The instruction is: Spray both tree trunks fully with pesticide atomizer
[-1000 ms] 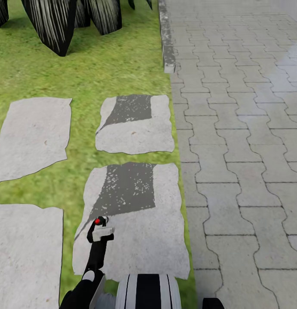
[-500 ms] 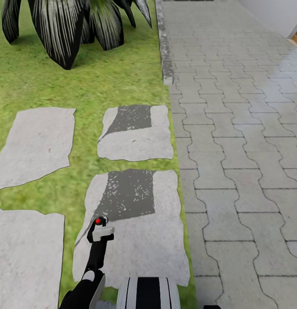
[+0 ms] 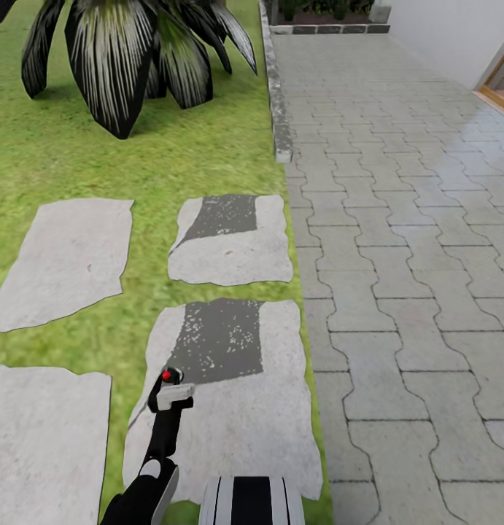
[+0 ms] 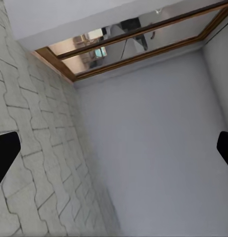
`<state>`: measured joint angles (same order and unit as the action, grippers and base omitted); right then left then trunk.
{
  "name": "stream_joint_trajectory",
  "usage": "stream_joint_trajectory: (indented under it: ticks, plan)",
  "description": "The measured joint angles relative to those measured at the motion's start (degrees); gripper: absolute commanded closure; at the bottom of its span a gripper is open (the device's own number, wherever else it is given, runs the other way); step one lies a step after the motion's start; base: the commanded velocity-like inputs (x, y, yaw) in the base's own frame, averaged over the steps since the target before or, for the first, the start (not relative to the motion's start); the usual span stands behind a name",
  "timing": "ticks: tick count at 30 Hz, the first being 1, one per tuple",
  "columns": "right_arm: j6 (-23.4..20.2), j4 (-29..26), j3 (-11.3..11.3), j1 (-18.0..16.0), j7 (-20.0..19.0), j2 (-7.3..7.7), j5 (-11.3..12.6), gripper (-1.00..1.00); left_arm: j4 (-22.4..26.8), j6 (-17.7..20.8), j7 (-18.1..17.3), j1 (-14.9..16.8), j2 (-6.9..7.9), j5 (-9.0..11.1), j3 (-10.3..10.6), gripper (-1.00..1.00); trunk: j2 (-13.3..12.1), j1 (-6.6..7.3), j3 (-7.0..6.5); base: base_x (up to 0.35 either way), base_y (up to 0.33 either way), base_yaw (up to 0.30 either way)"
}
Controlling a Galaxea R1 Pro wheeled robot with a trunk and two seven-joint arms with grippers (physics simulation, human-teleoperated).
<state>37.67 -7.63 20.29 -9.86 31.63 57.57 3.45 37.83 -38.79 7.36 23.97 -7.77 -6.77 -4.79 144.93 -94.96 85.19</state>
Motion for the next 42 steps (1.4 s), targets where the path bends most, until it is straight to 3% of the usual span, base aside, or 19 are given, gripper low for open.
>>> stream_joint_trajectory:
  ticks: [13,17,20,22,28,31,34,38,42]
  plan:
    - [-0.01,-0.14,-0.02,0.00,-0.13,-0.10,0.07,-1.00,-0.07,0.08,-0.02,0.00,0.00,0.00,0.00,1.00,-0.17,0.33,-2.88,0.000,0.000,0.000]
    - [-0.02,-0.42,-0.10,0.00,-0.74,-1.05,0.14,-1.00,-0.04,0.09,-0.02,0.00,0.00,0.00,0.00,1.00,-0.23,0.44,-3.77,0.000,0.000,0.000]
    - [-0.06,-0.76,-0.15,-0.02,-4.16,-2.74,0.20,-1.00,-0.02,0.09,0.00,0.00,0.00,0.00,0.00,1.00,-0.27,0.51,-4.43,0.000,0.000,0.000]
    - [-0.14,-4.34,-0.39,-0.19,-10.92,-6.11,0.51,-1.00,-0.03,0.08,-0.01,0.01,-0.01,-0.01,0.01,1.00,-0.30,0.56,-4.88,0.000,0.000,0.000]
    - [-0.10,-8.55,-0.21,-0.34,-14.94,-11.83,2.36,-1.00,-0.02,0.13,-0.01,0.00,0.00,0.00,0.00,1.00,-0.38,0.72,-6.21,0.000,0.000,0.000]
    - [-0.07,-9.46,-0.17,-0.41,-18.43,-13.36,2.92,-1.00,0.02,0.15,0.03,0.00,0.00,0.00,0.00,1.00,-0.42,0.80,-6.87,0.000,0.000,0.000]
    - [0.00,-9.80,-0.08,-0.45,-23.32,-14.00,5.46,-1.00,0.01,0.17,0.03,0.00,0.00,0.00,0.00,1.00,-0.46,0.88,-7.54,0.000,0.000,0.000]
    - [-0.05,-9.92,-0.18,-0.46,-31.48,-14.40,14.27,-1.00,0.00,0.17,0.05,0.00,0.00,0.00,0.00,1.00,-0.51,0.98,-8.42,0.000,0.000,0.000]
    - [-0.22,-9.97,-0.23,-0.46,-33.63,-14.53,16.11,-1.00,0.00,0.17,0.03,0.00,0.00,0.00,0.00,1.00,-0.56,1.08,-9.31,0.000,0.000,0.000]
